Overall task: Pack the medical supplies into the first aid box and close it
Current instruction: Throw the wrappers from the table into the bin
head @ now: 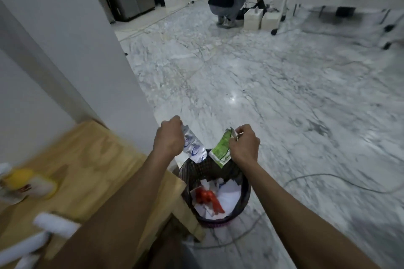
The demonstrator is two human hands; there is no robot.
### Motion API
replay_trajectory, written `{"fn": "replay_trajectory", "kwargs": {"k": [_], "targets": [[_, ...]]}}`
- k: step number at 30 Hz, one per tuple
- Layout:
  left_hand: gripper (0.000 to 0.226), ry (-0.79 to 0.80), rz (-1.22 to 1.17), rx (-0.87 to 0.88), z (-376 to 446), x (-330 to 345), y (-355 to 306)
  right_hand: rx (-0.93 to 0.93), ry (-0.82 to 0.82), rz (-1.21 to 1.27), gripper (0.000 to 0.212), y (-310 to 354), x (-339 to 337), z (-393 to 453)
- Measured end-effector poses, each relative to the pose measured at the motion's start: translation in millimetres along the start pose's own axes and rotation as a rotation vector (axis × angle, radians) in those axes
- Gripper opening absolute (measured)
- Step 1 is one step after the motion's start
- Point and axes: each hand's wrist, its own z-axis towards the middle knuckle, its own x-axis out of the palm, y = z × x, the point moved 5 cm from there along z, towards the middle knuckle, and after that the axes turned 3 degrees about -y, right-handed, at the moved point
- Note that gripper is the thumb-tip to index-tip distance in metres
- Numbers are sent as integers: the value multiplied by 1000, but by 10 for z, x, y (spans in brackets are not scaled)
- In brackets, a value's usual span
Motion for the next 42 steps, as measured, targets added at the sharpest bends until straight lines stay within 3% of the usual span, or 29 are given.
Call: {"fn": "replay_trajectory", "kwargs": {"k": [6, 11, 22, 28, 32, 42], "targets": [[11, 244, 135, -14, 186, 592, -106, 139, 77, -93, 20, -598, 369, 155], [44, 415, 181, -10, 248, 872, -125, 189, 205, -103, 64, -874, 594, 215], [53, 413, 202, -13, 220, 770, -95, 208, 260, -123, 64, -704, 658, 169], [53, 277, 141, -10, 45, 138, -102, 69, 249, -60, 53, -62, 464, -26], [56, 82, 85, -28, -255, -533, 39, -78, 244, 44, 43, 607, 400, -310], [45, -363, -34, -118, -1643, -1961, 950, -452, 442, 242, 28, 1925, 510, -1937]]}}
